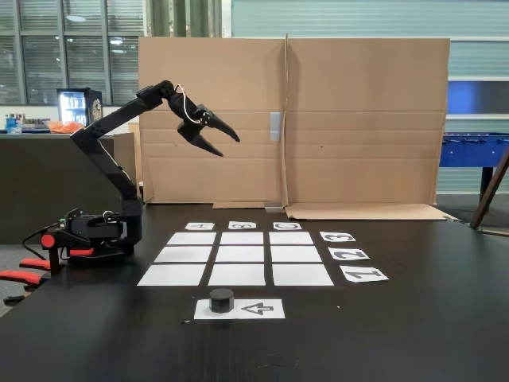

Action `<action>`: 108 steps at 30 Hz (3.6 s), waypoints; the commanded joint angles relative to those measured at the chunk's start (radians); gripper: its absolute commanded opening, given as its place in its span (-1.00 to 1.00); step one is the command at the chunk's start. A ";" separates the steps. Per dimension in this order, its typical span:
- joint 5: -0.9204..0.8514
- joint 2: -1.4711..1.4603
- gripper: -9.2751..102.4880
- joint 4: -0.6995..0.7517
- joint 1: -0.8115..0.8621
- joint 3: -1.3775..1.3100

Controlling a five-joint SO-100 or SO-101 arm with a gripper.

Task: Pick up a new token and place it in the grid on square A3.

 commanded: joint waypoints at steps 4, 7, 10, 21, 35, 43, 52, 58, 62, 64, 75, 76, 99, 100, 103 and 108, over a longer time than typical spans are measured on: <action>-0.043 -0.015 -0.42 0.012 0.356 -0.032; -0.077 -0.018 -0.42 0.018 0.509 -0.029; -0.100 -0.041 -0.41 0.026 0.641 -0.032; -0.110 -0.199 -0.32 0.018 0.942 -0.038; -0.123 -0.500 -0.31 -0.031 1.040 -0.104; -0.124 -0.698 -0.32 -0.054 1.042 -0.233; -0.124 -0.907 -0.32 -0.071 1.049 -0.380; -0.127 -1.022 -0.32 -0.072 1.057 -0.477; -0.127 -1.085 -0.31 -0.074 1.057 -0.518; -0.127 -1.108 -0.31 -0.075 1.057 -0.532; -0.130 -1.180 -0.29 -0.092 1.066 -0.604; -0.130 -1.189 -0.29 -0.092 1.068 -0.614; -0.137 -1.322 -0.27 -0.121 1.066 -0.715; -0.137 -1.325 -0.27 -0.121 1.065 -0.716; -0.137 -1.333 -0.27 -0.121 1.057 -0.716; -0.141 -1.338 -0.26 -0.112 1.040 -0.716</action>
